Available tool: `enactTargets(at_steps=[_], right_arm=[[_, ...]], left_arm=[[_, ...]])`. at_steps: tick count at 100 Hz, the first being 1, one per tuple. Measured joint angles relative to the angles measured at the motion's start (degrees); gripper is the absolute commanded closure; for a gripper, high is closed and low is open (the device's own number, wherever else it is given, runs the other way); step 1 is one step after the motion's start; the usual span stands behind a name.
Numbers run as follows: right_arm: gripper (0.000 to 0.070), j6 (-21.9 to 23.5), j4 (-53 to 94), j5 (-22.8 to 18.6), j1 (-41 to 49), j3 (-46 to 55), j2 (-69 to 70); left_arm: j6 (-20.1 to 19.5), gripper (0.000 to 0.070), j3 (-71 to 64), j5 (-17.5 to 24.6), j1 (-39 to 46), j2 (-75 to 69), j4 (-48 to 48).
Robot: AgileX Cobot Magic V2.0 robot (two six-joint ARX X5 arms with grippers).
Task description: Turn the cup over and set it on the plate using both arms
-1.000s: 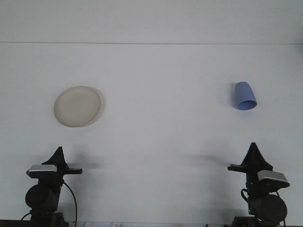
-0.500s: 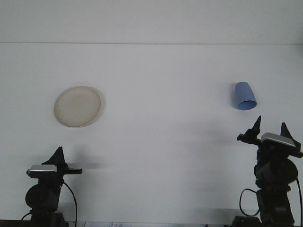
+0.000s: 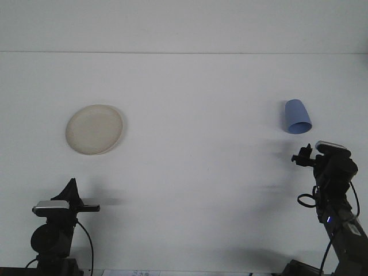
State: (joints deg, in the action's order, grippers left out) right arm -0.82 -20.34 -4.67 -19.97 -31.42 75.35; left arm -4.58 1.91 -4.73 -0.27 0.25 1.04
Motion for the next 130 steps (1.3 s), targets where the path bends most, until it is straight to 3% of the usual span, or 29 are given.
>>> enactTargets(at_steps=[13,79,88,103,111,130], right_arm=[[0.0206,-2.36,-2.51,-2.86,-0.31,-4.04,6.95],[0.0218,-9.03,-5.35,-6.34,-0.39,-25.09,31.04],[0.0302,-9.44,-8.31,-7.37,-0.39,-25.62,33.46],[0.0584,-9.46,-13.35,-8.13,-0.31,-25.88,35.17],[0.0699,-9.53,-15.17,-10.03,-0.26,-25.99,35.17],[0.0700,-9.22,-15.74,-13.31,-0.02,-26.08,35.12]], left_arm=[[0.00,0.0688,0.00,0.00,0.00,0.00,0.00],[0.02,0.0688,0.00,0.00,0.00,0.00,0.00],[0.02,0.0688,0.00,0.00,0.00,0.00,0.00],[0.02,0.0688,0.00,0.00,0.00,0.00,0.00],[0.02,0.0688,0.00,0.00,0.00,0.00,0.00],[0.02,0.0688,0.00,0.00,0.00,0.00,0.00]])
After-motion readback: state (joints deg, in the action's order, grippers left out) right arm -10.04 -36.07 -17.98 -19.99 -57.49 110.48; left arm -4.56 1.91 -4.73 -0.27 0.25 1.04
